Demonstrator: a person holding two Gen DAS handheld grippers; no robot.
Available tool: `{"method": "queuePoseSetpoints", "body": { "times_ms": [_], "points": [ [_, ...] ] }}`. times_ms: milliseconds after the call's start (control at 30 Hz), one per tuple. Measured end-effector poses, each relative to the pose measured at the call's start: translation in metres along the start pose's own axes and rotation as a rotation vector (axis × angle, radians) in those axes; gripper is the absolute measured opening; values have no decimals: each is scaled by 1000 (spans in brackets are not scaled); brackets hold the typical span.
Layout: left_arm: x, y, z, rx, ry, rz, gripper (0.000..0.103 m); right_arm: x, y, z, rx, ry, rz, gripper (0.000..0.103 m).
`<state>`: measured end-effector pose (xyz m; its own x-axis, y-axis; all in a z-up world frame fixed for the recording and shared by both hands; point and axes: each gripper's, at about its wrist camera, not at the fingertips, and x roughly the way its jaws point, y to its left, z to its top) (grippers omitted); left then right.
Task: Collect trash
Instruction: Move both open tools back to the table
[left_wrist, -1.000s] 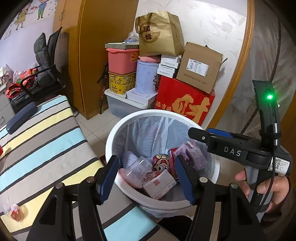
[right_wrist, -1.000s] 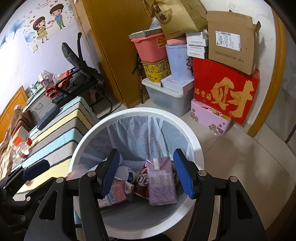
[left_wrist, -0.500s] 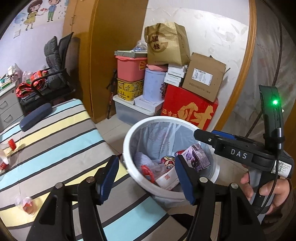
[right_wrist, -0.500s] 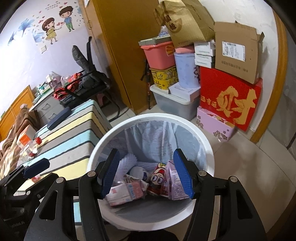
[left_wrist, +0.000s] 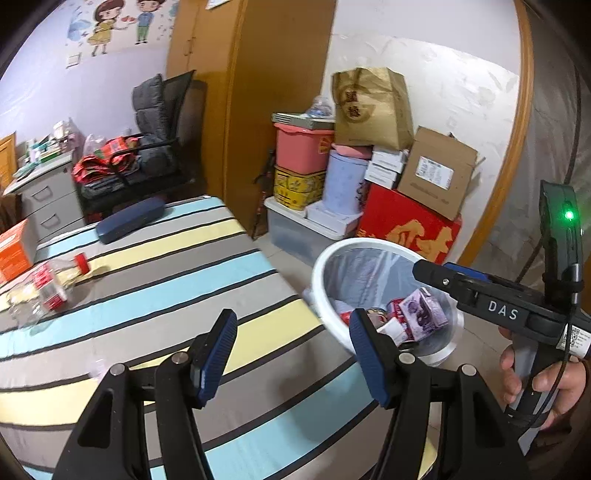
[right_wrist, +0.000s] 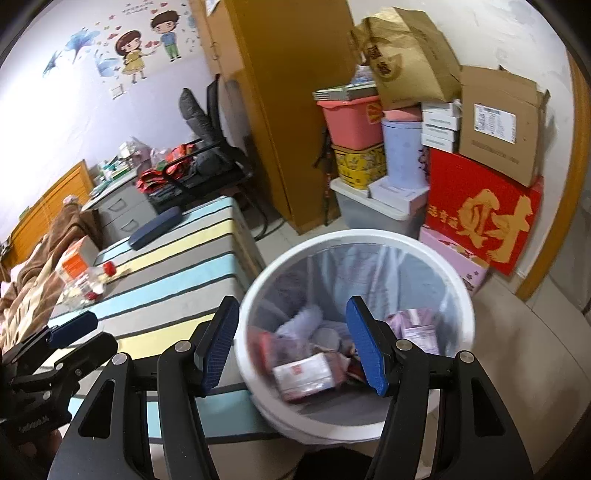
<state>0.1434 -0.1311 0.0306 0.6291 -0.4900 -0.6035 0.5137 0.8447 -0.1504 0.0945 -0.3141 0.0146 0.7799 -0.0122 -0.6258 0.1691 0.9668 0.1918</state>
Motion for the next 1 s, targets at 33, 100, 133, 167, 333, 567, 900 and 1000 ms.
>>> {"method": "queuePoseSetpoints", "body": {
  "times_ms": [33,100,133,167,333,567,900,1000],
  "points": [
    [-3,4,-1,-6,-3,4,65,-1,5,-1,-6,-3,6,62],
    [-9,14,-4,-23,-12,22,65,-1,14,-2,-20,-6,21,62],
    [-13,20,-6,-27,-14,33,65,0,19,-3,-28,-8,28,62],
    [-16,24,-8,-33,-18,42,65,0,22,-4,-33,-10,33,62],
    [-32,56,-14,-76,-36,91,66,6,46,-10,-73,7,81,62],
    [-56,98,-21,-123,-65,162,68,13,79,-19,-122,36,141,62],
    [-77,157,-31,-193,-74,245,69,28,130,-33,-210,90,227,62],
    [-79,174,-31,-202,-62,262,70,35,143,-38,-234,111,254,62]
  ]
}}
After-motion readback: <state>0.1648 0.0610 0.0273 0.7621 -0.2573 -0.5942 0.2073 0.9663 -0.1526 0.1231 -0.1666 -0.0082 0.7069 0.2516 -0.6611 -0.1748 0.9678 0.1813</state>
